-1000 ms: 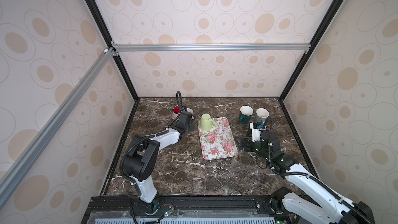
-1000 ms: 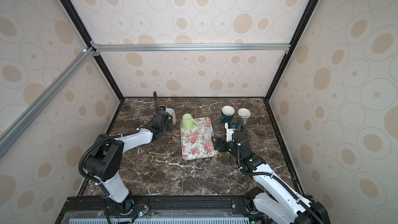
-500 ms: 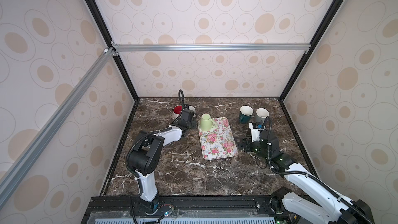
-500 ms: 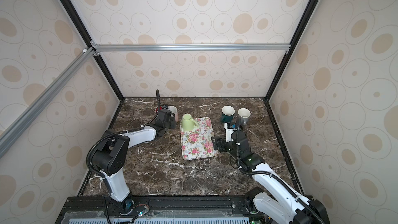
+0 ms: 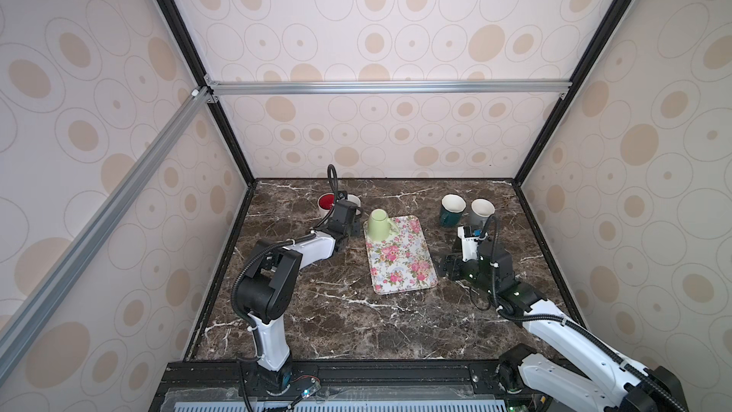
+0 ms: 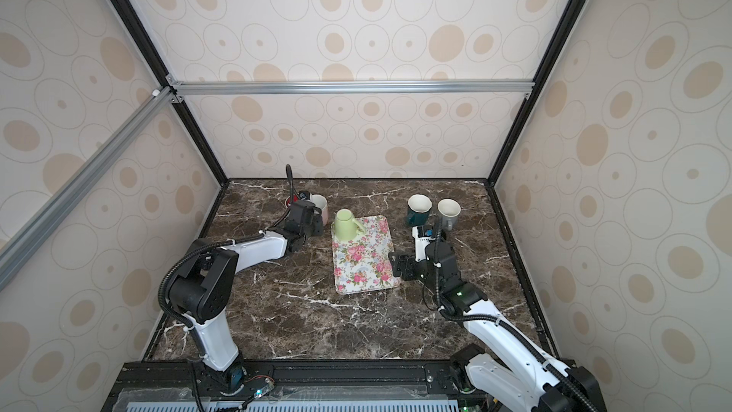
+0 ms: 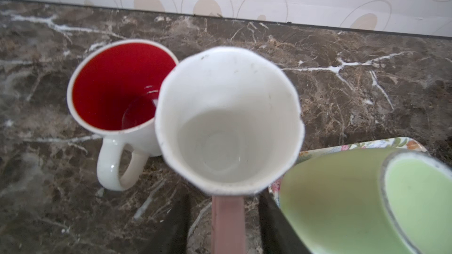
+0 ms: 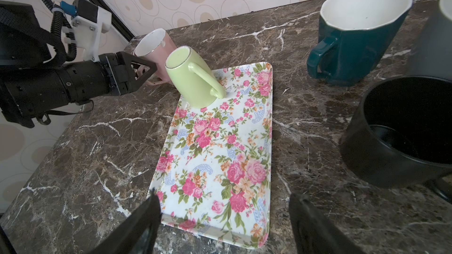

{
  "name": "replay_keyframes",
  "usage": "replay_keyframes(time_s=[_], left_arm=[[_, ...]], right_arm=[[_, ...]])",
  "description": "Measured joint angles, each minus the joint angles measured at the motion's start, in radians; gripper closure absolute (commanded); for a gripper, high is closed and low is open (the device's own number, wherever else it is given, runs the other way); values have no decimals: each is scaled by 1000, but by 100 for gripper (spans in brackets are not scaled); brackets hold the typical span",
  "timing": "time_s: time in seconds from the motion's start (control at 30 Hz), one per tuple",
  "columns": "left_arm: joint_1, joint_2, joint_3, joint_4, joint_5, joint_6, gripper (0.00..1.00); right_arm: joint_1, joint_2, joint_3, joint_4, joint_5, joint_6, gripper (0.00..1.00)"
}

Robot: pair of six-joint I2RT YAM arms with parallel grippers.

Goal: Turn the mug right side up
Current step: Place the mug at the top-center of the table.

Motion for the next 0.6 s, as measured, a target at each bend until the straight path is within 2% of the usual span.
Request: replay_keyframes(time_s=[0.13,0.2,0.6], left_arm=[[1,0,3,22,2,-2,19],[1,-1,2,28,3,-3,2],[1,-98,-50,32,27,-7,2]], right_arm=[[0,0,0,0,0,0,16],[0,0,0,0,0,0,16],[0,61,0,5,-12,1,16]])
